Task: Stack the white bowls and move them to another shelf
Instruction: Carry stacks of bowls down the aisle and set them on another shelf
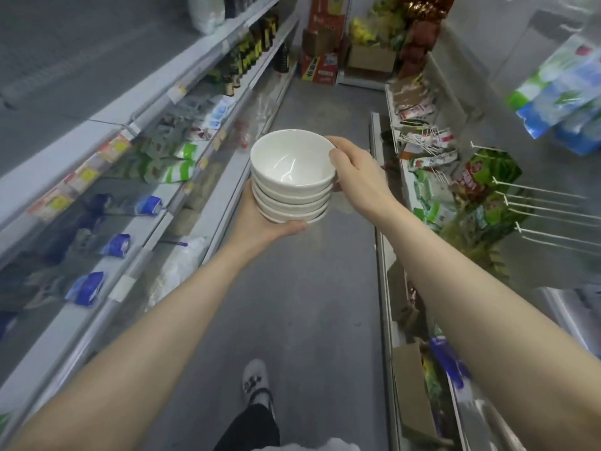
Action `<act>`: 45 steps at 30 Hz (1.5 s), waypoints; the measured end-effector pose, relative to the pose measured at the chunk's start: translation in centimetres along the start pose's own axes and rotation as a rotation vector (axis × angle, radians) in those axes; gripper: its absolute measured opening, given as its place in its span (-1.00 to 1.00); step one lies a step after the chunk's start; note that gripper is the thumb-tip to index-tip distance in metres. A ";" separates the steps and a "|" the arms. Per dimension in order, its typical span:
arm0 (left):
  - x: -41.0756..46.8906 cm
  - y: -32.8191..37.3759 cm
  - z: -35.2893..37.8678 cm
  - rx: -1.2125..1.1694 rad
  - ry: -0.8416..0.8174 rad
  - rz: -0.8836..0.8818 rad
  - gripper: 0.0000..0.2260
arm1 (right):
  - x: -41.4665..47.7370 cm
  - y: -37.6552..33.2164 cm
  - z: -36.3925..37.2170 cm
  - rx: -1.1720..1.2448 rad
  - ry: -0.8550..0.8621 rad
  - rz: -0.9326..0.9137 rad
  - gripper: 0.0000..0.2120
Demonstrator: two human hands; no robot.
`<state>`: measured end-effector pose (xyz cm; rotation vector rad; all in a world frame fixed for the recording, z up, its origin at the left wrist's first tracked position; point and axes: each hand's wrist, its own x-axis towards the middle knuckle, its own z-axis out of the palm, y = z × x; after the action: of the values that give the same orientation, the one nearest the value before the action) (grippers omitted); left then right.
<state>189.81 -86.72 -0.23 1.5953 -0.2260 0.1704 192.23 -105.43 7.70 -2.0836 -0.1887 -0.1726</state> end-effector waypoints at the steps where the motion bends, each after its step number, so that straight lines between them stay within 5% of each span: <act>1: 1.7 -0.5 -0.1 0.000 0.000 0.001 -0.07 | 1.8 0.4 0.2 -0.005 -0.006 -0.003 -0.61; 17: 31.6 -7.8 -5.8 0.039 -0.016 0.024 -0.11 | 32.1 4.2 5.3 0.026 -0.001 -0.019 -0.61; 26: 47.3 -12.1 -4.2 0.050 0.035 0.005 -0.02 | 49.1 9.4 4.7 0.026 -0.053 -0.050 -0.59; 33: 61.0 -13.2 -0.8 0.075 0.072 0.046 -0.25 | 64.2 12.5 2.0 0.023 -0.121 -0.112 -0.62; 45: 78.9 -18.9 -1.6 0.048 0.174 0.020 -0.19 | 83.6 16.3 3.7 0.021 -0.179 -0.117 -0.63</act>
<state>270.92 -87.62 1.11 1.6161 -0.1036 0.3304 277.47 -104.94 8.85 -2.0678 -0.4194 -0.0539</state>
